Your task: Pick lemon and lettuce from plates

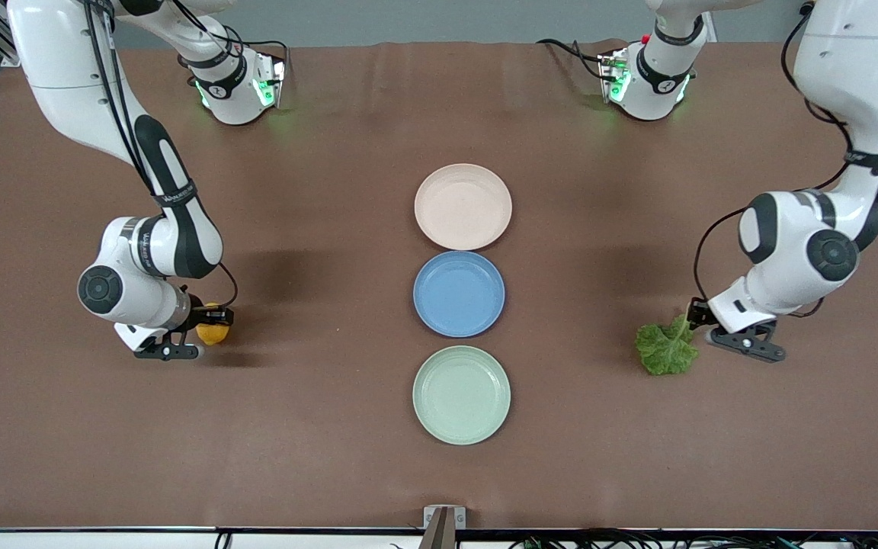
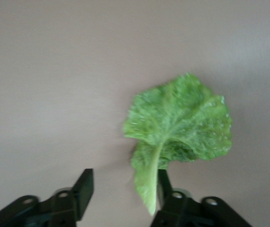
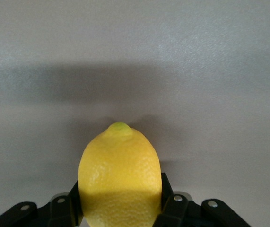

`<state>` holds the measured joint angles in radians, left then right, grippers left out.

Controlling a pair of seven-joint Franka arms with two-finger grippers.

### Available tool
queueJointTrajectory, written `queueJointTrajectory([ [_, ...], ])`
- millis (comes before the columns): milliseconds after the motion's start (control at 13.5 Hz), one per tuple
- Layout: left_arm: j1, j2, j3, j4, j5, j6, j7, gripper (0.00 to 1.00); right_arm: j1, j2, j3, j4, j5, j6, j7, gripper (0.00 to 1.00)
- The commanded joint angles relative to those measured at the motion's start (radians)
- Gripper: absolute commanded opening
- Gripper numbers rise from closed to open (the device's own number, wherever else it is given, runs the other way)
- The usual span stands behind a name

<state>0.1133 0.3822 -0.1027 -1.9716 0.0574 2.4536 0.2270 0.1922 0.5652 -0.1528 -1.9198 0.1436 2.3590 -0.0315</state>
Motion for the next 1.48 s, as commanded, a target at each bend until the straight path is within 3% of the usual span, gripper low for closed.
queueJointTrajectory([
  [0, 0.006, -0.153, -0.008, -0.029, 0.007, -0.071, -0.118, 1.0, -0.008, -0.011, 0.009, -0.005, 0.024, -0.004, -0.025, 1.0],
  [148, 0.003, -0.207, -0.021, -0.012, 0.009, -0.099, -0.225, 1.0, -0.014, -0.013, 0.007, 0.011, 0.021, -0.004, -0.025, 1.0],
  [296, 0.003, -0.242, -0.058, 0.034, 0.024, -0.206, -0.346, 1.0, -0.014, -0.018, 0.006, 0.056, 0.011, -0.035, -0.024, 1.0],
  [519, 0.002, -0.243, -0.077, 0.243, 0.033, -0.443, -0.365, 1.0, -0.027, -0.019, -0.007, 0.216, -0.007, -0.261, -0.022, 1.0],
  [667, -0.001, -0.232, -0.083, 0.388, 0.044, -0.609, -0.362, 1.0, -0.037, -0.027, -0.013, 0.304, -0.076, -0.386, -0.024, 1.0],
  [815, 0.0, -0.227, -0.083, 0.469, 0.05, -0.656, -0.36, 1.0, -0.066, -0.053, -0.013, 0.359, -0.091, -0.463, -0.027, 1.0],
  [1111, 0.002, -0.23, -0.084, 0.553, 0.039, -0.807, -0.359, 1.0, -0.099, -0.169, -0.014, 0.401, -0.094, -0.622, -0.022, 1.0],
  [1259, 0.008, -0.249, -0.089, 0.553, 0.036, -0.831, -0.36, 1.0, -0.12, -0.165, -0.016, 0.54, -0.101, -0.754, -0.022, 1.0],
  [1407, 0.012, -0.278, -0.081, 0.553, 0.016, -0.873, -0.371, 1.0, -0.135, -0.166, -0.014, 0.6, -0.101, -0.802, -0.022, 1.0],
])
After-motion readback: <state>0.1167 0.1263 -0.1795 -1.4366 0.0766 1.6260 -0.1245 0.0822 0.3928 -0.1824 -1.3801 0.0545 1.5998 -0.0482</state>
